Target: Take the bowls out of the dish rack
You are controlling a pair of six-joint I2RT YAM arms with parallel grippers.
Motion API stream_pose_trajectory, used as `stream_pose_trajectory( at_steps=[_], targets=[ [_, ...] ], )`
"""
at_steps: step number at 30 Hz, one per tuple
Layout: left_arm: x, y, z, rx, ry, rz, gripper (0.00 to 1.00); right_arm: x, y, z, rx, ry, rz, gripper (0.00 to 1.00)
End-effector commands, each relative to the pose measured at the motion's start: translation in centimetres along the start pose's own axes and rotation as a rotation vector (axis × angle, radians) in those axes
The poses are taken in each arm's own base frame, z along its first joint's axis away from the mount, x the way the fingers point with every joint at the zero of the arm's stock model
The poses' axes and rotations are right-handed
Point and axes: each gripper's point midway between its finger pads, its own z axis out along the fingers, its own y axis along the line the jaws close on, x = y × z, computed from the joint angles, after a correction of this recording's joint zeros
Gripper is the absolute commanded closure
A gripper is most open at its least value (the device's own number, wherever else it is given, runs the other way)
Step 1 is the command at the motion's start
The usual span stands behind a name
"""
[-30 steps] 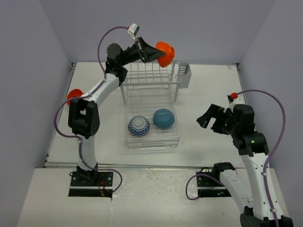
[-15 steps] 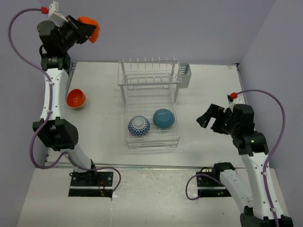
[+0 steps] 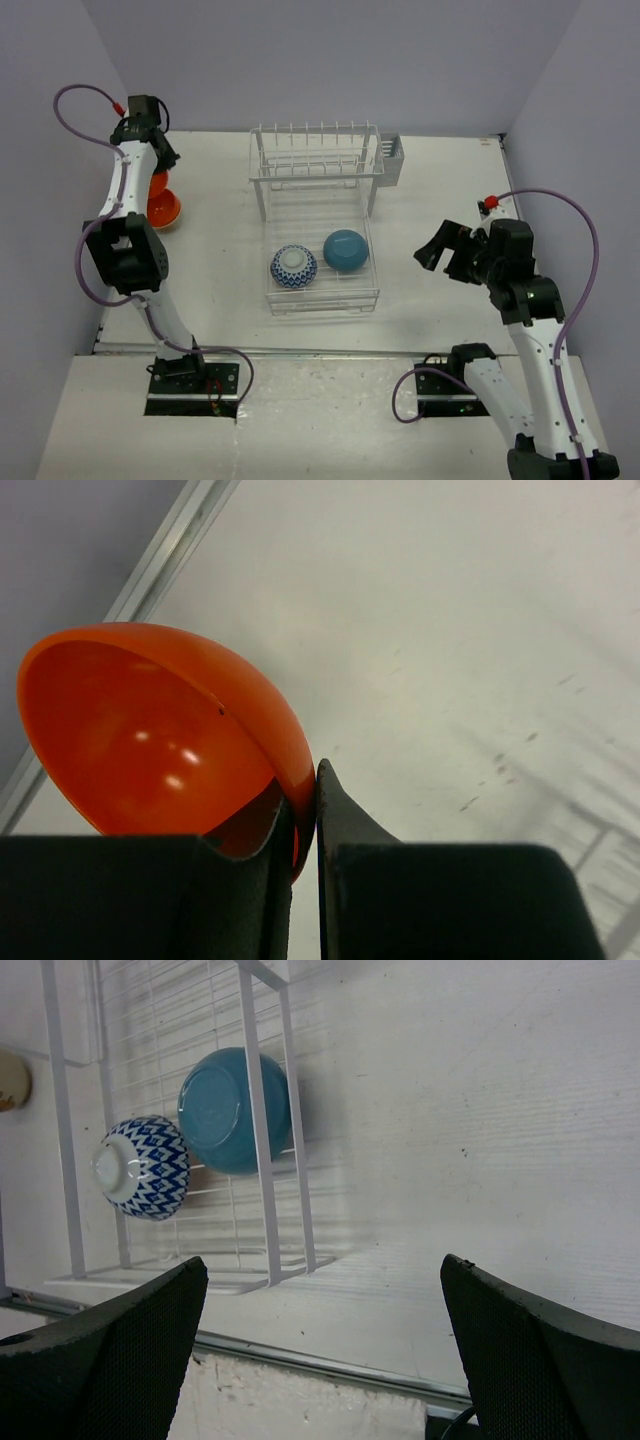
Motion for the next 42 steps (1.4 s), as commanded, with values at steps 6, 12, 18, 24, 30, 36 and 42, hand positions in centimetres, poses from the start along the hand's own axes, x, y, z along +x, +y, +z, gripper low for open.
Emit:
stream_pose_trajectory(
  at_steps=[6,12,18,24,30,36,42],
  targets=[
    [1.6,5.3,1.6,-0.156,0.017,0.020,1.00,-0.5,1.0,-0.1,-0.044,-0.004,-0.018,0.01],
    [3.6,5.1,3.2,-0.144,0.071,0.028,1.00,-0.5,1.0,-0.1,-0.044,-0.009,-0.017,0.01],
    [5.3,4.4,4.6,-0.104,0.120,0.035,1.00,-0.3,0.7,-0.2,-0.039,-0.012,-0.017,0.01],
    [6.8,3.7,6.4,-0.068,0.173,0.043,1.00,-0.4,0.7,-0.2,-0.035,-0.017,-0.021,0.01],
    [6.9,3.2,7.4,-0.052,0.178,0.053,0.89,-0.4,0.6,0.0,-0.032,-0.015,-0.020,0.01],
    [7.1,2.7,6.6,-0.016,0.180,0.027,0.71,-0.2,0.5,0.2,-0.033,-0.009,-0.017,0.01],
    [6.2,1.6,4.8,0.040,0.156,-0.018,0.52,-0.3,0.6,0.4,-0.039,-0.007,-0.019,0.01]
  ],
)
